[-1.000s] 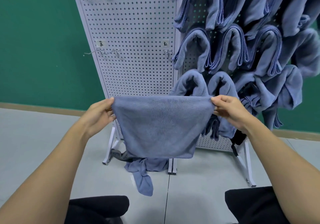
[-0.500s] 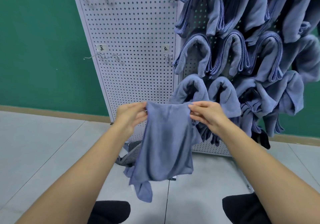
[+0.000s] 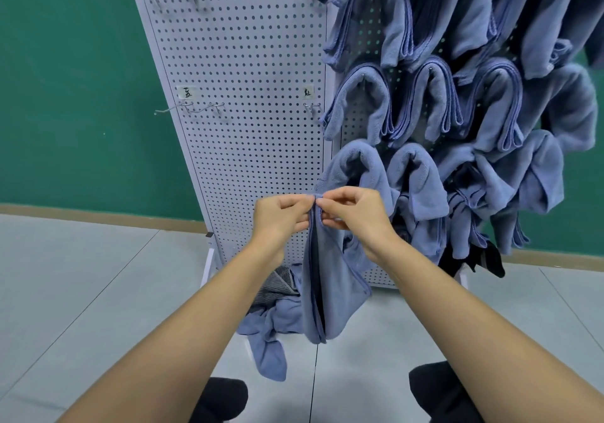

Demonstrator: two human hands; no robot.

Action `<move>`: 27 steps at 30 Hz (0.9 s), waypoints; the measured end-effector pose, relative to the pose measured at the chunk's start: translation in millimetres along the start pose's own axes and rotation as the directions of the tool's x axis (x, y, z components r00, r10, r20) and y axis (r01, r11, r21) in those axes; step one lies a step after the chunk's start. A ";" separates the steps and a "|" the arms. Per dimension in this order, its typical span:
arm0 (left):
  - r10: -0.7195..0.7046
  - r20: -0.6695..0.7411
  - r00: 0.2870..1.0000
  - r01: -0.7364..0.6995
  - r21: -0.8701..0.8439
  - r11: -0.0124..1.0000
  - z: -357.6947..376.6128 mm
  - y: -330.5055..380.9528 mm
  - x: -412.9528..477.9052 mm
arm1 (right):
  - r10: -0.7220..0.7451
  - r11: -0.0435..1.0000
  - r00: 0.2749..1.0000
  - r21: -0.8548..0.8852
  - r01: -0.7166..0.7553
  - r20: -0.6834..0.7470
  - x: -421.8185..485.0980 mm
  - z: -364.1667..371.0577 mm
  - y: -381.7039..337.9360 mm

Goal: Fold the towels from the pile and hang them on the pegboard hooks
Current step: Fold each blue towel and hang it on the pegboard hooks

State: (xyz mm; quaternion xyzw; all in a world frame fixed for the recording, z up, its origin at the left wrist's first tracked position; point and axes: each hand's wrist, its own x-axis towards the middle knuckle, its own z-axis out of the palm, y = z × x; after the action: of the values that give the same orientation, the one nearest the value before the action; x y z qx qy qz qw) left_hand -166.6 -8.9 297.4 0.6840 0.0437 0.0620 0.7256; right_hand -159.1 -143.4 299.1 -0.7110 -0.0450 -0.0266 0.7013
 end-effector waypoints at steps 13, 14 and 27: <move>-0.007 0.173 0.985 0.002 0.027 1.000 -13.8 2.6 16.1 | -0.237 0.891 0.961 -0.363 0.274 0.143 13.9 -40.3 -8.2; -0.006 0.213 0.977 0.000 0.027 1.000 -15.1 2.6 16.5 | -0.257 0.833 0.949 -0.455 0.314 0.185 14.4 -43.6 -8.1; -0.049 0.396 0.917 -0.016 0.159 0.987 -24.5 -9.9 21.2 | -0.234 0.587 0.904 -0.689 0.425 0.358 17.9 -43.0 -3.8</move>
State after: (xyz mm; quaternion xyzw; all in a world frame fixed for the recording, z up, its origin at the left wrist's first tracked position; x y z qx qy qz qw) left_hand -149.0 17.9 286.5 0.7375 -0.0943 -0.0882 0.6628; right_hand -140.6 -185.9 305.3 -0.9132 -0.2422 -0.0909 0.3148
